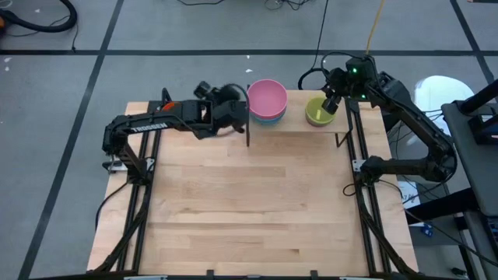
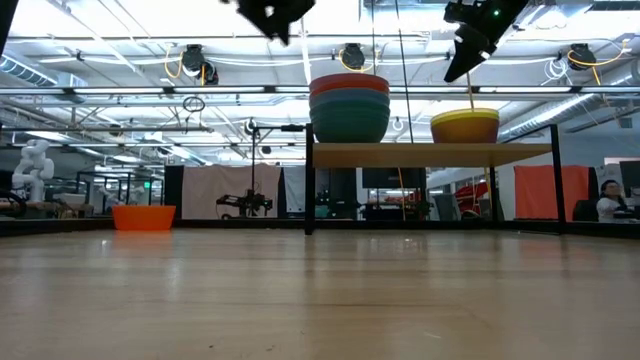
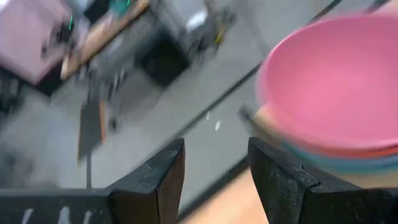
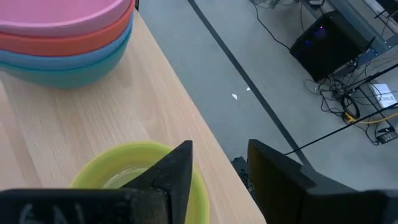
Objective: Place and stack bowls onto a shelf
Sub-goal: Stack the orange bowl on top of the yellow bowl on the shelf
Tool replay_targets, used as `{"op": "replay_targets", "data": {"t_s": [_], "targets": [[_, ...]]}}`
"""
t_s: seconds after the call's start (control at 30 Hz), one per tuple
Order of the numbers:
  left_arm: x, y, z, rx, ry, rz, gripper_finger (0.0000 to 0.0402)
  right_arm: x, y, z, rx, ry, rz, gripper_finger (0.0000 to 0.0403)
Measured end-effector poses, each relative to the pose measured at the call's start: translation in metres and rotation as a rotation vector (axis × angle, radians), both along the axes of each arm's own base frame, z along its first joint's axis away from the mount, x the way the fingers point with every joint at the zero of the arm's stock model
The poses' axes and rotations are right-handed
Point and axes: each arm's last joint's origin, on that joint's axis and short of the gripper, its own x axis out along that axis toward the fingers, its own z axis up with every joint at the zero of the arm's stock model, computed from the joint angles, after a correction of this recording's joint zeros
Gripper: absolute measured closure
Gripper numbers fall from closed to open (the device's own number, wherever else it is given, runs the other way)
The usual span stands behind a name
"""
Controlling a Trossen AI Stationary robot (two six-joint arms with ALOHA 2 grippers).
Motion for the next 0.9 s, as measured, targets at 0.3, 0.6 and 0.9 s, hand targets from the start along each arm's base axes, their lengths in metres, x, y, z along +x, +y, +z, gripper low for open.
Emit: {"op": "replay_targets", "data": {"t_s": [0.3,0.6,0.9], "targets": [[-0.058,0.037,-0.010,-0.255,-0.031,0.372,0.0220,-0.004,0.005,0.005,-0.018,-0.016,0.000,0.0257],[-0.094,0.096,-0.021,-0.564,-0.133,0.653,0.0220,-0.004,0.005,0.005,-0.019,-0.017,0.000,0.0257],[-0.126,0.140,-0.026,-0.656,-0.223,0.840,0.0220,-0.004,0.005,0.005,-0.019,-0.017,0.000,0.0257]]}}
